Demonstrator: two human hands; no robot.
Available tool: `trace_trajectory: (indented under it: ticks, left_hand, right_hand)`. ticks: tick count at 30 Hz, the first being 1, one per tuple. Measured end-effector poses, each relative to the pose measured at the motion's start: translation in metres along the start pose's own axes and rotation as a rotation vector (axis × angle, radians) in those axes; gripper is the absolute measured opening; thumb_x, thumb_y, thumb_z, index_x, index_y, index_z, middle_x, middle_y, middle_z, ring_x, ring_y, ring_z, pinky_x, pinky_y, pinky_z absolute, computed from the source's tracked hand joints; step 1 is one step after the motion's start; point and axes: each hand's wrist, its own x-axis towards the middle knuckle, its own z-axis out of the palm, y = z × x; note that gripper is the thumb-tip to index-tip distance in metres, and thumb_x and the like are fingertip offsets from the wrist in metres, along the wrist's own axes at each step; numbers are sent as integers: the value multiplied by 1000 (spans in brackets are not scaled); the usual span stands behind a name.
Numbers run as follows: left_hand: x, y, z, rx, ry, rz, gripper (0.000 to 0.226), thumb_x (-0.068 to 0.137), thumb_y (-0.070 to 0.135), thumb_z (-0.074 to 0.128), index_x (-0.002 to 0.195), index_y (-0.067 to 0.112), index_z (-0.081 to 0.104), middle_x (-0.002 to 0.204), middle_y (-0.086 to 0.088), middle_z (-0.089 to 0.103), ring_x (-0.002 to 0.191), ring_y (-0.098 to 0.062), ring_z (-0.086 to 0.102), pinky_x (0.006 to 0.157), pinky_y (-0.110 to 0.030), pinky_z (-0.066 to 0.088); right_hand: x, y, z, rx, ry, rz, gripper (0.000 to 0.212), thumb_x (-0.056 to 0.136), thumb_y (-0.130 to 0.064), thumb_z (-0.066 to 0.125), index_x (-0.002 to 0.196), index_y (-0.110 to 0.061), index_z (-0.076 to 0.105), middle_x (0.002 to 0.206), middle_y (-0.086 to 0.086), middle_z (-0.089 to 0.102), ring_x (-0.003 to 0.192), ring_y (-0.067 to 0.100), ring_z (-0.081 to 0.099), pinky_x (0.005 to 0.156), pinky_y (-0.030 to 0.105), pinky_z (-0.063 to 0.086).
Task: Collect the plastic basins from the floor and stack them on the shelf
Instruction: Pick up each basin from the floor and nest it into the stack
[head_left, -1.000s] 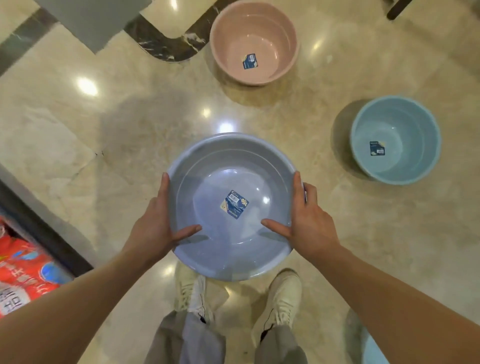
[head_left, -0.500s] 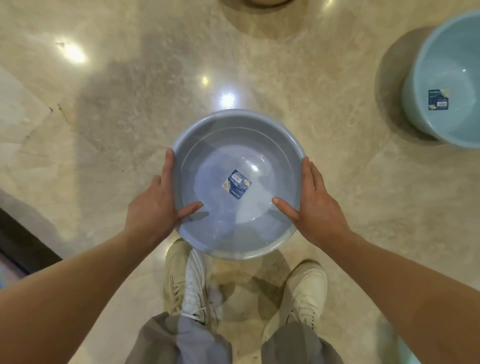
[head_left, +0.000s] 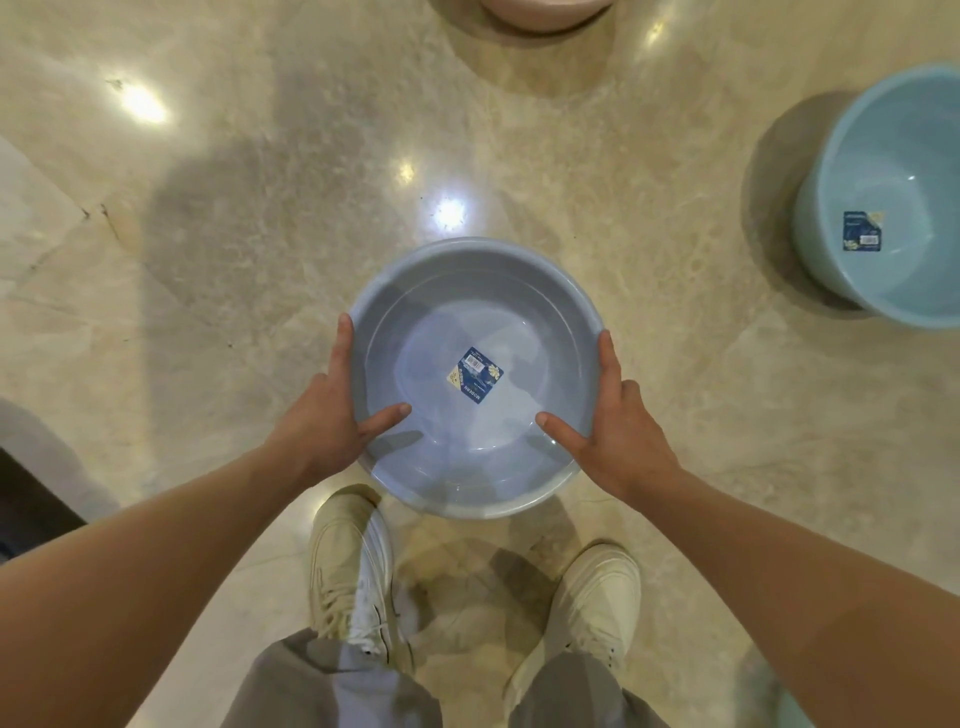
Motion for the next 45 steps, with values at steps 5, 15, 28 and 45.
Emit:
trace_trajectory:
  ticks: [5, 15, 28, 45]
  left_hand:
    - [-32, 23, -36, 44, 35, -19, 135, 80, 76, 76, 168, 45, -22, 150, -21, 49, 124, -44, 62, 102, -56, 55]
    - [-194, 195, -300, 121, 216, 135, 121, 89, 79, 62, 173, 39, -16, 137, -8, 56, 112, -35, 68, 87, -45, 55]
    - [-434, 375, -615, 105, 355, 376, 122, 88, 84, 60, 171, 41, -18, 163, -3, 48, 142, -30, 56, 105, -44, 52]
    - [-380, 500, -699, 128, 331, 365, 129, 82, 84, 68, 171, 41, -13, 149, 3, 60, 76, -23, 63, 64, -37, 53]
  right_hand:
    - [-29, -24, -39, -57, 34, -26, 130, 77, -90, 62, 164, -43, -22, 119, -3, 32, 83, 23, 55, 70, 37, 46]
    - [-158, -194, -310, -50, 102, -91, 145, 63, -101, 61, 156, -48, -36, 121, -1, 36, 91, 26, 61, 74, 39, 48]
    - [-383, -417, -622, -133, 309, -139, 149, 54, -107, 50, 161, -42, -31, 121, -2, 36, 113, 31, 64, 86, 41, 51]
    - [-315, -439, -744, -93, 327, -157, 155, 46, -115, 41, 161, -39, -30, 159, 20, 33, 132, 38, 57, 101, 49, 52]
